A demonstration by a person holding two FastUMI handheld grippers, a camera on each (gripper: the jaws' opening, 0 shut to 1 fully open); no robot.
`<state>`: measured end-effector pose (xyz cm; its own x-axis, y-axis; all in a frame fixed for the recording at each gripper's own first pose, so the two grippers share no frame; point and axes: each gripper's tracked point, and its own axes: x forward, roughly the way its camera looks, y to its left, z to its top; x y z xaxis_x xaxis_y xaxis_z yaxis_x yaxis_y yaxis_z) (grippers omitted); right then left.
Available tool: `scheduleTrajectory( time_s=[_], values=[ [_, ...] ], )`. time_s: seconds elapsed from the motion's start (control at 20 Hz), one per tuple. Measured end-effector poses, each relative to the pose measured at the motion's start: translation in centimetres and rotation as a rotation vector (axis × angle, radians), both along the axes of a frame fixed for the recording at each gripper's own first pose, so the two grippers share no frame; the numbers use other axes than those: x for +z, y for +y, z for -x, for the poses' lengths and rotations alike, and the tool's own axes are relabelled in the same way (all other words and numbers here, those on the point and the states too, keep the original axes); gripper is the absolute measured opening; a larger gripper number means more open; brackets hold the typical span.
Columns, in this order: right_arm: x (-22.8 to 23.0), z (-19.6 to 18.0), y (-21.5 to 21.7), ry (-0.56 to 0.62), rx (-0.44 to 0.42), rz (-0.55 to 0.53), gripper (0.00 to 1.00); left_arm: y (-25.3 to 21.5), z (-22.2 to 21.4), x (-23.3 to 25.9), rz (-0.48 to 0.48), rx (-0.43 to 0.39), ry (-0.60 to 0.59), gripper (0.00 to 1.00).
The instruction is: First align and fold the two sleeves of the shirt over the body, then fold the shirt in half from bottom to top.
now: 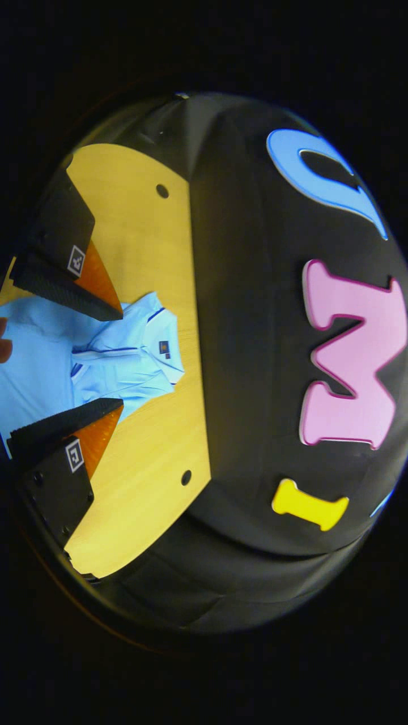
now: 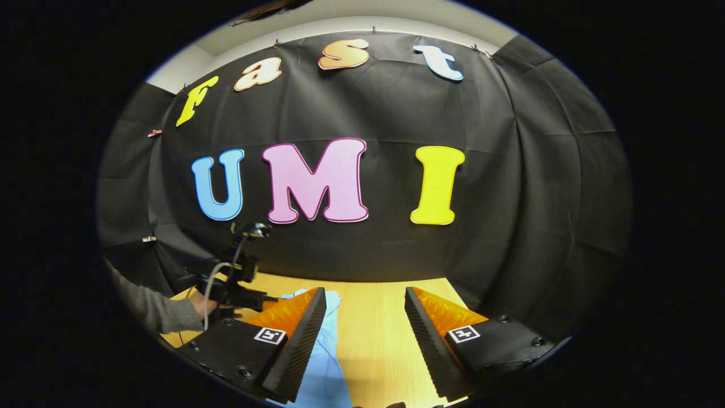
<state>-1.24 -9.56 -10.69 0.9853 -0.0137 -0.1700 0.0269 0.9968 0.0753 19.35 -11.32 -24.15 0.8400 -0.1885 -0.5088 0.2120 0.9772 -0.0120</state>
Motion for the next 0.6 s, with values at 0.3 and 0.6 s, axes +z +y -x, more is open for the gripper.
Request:
scheduleTrajectory(
  time_s=[0.3,0.6],
  values=[
    [-1.5,2.8,2.3,0.06,0.045,0.033,0.88,6.5,13.9,6.6,0.012,0.06,-0.089,0.88],
    [-9.6,8.8,2.9,0.283,0.088,0.076,0.88,9.5,27.1,-2.3,-0.017,0.04,0.148,0.89]
  ],
)
